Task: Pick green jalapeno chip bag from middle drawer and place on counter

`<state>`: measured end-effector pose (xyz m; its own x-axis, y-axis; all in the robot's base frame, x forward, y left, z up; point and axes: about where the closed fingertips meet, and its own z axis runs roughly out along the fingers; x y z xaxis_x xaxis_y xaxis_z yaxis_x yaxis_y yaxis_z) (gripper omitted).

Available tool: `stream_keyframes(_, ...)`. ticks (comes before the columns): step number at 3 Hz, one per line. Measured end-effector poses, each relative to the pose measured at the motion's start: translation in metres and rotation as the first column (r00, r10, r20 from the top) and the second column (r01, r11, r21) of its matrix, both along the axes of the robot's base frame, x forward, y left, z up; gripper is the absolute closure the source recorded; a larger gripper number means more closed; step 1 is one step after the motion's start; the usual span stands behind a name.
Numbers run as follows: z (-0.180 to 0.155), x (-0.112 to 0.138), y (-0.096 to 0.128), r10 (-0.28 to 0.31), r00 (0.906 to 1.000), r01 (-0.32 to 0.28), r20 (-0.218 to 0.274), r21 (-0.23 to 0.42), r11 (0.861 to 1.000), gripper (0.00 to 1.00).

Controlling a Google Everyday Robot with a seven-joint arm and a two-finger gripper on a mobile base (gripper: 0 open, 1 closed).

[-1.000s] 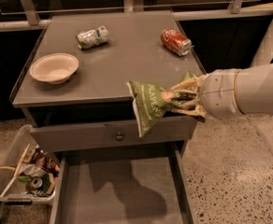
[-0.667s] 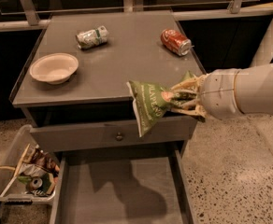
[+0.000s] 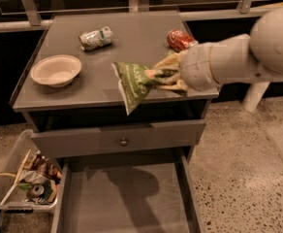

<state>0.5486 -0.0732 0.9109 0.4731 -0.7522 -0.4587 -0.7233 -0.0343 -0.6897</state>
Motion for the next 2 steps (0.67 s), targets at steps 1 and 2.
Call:
stream_keyframes(1, 0.001, 0.052, 0.022, 0.002, 1.0000, -0.001, -0.004, 0.067, 0.998, 1.00)
stream_keyframes(2, -0.006, 0.096, 0.033, -0.032, 0.9987, 0.038, -0.040, 0.141, 0.989, 1.00)
